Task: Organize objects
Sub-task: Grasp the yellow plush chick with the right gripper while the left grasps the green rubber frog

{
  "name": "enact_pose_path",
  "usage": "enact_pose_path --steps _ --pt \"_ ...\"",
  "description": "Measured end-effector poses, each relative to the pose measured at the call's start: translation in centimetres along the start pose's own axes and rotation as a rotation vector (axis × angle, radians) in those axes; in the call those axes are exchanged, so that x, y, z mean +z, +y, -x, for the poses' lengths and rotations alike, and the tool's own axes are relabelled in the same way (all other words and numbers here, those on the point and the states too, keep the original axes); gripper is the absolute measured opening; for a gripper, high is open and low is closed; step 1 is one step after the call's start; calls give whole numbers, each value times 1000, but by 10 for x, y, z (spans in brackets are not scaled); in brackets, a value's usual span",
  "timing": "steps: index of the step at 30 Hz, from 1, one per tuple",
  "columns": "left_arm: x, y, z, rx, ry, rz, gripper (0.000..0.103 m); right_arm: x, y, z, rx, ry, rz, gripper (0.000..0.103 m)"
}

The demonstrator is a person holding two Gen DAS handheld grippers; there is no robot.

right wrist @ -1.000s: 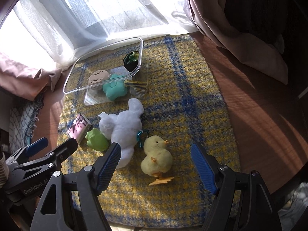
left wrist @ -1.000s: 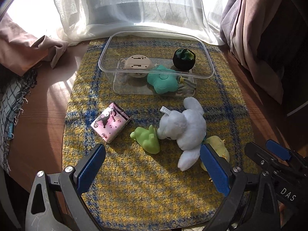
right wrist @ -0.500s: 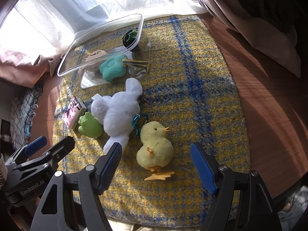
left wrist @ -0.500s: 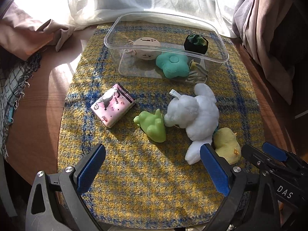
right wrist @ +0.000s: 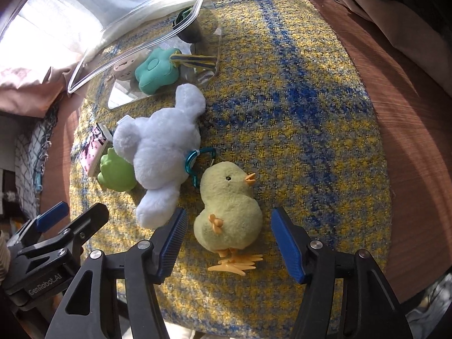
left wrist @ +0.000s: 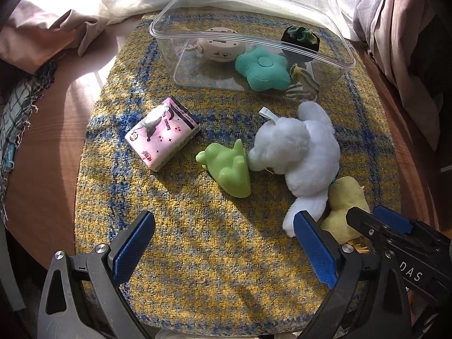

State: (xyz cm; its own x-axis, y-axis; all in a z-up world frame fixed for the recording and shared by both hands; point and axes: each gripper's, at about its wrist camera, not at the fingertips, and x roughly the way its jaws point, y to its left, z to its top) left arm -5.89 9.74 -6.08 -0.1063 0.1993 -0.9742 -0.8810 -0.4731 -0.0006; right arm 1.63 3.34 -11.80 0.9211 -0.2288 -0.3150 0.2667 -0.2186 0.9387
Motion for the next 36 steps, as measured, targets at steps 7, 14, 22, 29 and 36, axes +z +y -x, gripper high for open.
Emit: enact_pose_path --steps 7,14,22,29,36 --pt "1 4 -9 6 20 14 100 5 1 -11 4 32 12 57" --pt "0 9 -19 6 52 37 100 9 2 -22 -14 56 19 54" --pt "-2 14 -25 -13 66 48 100 11 2 -28 -39 70 24 49" --pt "1 13 -26 -35 76 39 100 10 7 -26 -24 53 21 48" --pt "14 10 -19 -94 87 11 100 14 15 -6 18 6 13 48"
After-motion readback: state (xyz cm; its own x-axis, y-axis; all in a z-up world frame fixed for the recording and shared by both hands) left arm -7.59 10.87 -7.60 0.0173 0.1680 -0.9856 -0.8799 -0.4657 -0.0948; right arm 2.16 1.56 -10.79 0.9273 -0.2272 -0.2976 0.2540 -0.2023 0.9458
